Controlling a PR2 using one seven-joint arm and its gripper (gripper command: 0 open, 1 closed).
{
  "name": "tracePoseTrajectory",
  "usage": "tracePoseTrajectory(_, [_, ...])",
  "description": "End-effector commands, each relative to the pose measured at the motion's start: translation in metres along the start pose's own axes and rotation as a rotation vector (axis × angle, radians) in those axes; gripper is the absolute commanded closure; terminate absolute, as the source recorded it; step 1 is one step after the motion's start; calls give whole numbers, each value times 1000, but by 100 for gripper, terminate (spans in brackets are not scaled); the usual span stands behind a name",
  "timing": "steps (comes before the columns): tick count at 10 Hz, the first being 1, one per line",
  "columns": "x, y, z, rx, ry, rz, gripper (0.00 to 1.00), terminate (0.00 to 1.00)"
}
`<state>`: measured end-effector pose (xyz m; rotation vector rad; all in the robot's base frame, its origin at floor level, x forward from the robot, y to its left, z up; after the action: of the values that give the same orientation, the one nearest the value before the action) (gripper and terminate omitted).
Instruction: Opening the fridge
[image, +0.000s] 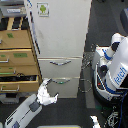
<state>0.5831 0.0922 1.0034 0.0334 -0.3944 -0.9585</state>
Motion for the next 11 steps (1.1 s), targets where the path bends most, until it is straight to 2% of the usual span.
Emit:
tracePoseTrajectory(1, [93,120,45,-85,-8,207,0,0])
tracePoseTrajectory(4, [120,161,37,-91,85,315,0,0])
tracePoseTrajectory(5, [115,197,37,-80,129,414,0,0])
tracePoseTrajectory(11, [106,289,64,34,173,602,0,0])
